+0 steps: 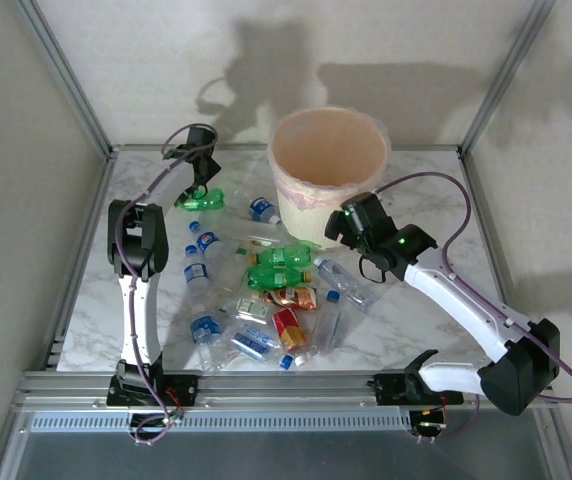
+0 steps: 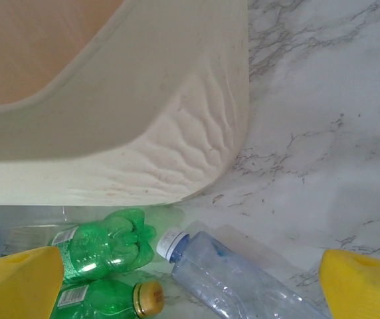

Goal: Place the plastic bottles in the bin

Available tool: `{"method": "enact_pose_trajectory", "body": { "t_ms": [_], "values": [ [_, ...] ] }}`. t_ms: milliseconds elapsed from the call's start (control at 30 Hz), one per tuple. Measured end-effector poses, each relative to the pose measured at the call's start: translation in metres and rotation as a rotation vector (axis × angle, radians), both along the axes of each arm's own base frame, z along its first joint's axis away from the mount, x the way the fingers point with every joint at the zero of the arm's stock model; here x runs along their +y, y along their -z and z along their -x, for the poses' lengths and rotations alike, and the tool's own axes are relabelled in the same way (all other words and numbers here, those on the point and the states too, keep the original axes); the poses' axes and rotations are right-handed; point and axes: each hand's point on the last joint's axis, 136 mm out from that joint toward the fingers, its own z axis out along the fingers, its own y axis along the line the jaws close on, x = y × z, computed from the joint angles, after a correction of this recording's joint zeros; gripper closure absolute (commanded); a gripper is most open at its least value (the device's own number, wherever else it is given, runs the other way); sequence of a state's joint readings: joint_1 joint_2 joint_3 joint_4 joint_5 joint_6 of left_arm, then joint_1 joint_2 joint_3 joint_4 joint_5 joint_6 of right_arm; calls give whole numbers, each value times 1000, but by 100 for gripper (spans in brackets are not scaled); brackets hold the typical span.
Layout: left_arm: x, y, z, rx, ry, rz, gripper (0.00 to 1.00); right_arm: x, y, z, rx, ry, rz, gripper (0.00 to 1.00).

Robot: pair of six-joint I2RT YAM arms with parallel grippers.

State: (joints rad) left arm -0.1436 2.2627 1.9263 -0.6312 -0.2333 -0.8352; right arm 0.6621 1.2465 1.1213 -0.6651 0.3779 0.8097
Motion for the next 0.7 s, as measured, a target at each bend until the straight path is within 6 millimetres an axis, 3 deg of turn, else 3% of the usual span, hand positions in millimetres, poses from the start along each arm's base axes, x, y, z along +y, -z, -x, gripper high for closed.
{"method": "enact_pose_trajectory", "body": {
  "t_ms": [267, 533, 700],
  "values": [
    [4, 10, 13, 101, 117, -93, 3, -3, -3, 0, -13, 15, 2, 1],
    [6, 41, 37, 232, 237, -161, 1, -4, -3, 0, -16, 17, 4, 1],
    [5, 42, 48, 244, 243, -148, 2, -4, -5, 1, -20, 18, 1, 1]
  ]
}}
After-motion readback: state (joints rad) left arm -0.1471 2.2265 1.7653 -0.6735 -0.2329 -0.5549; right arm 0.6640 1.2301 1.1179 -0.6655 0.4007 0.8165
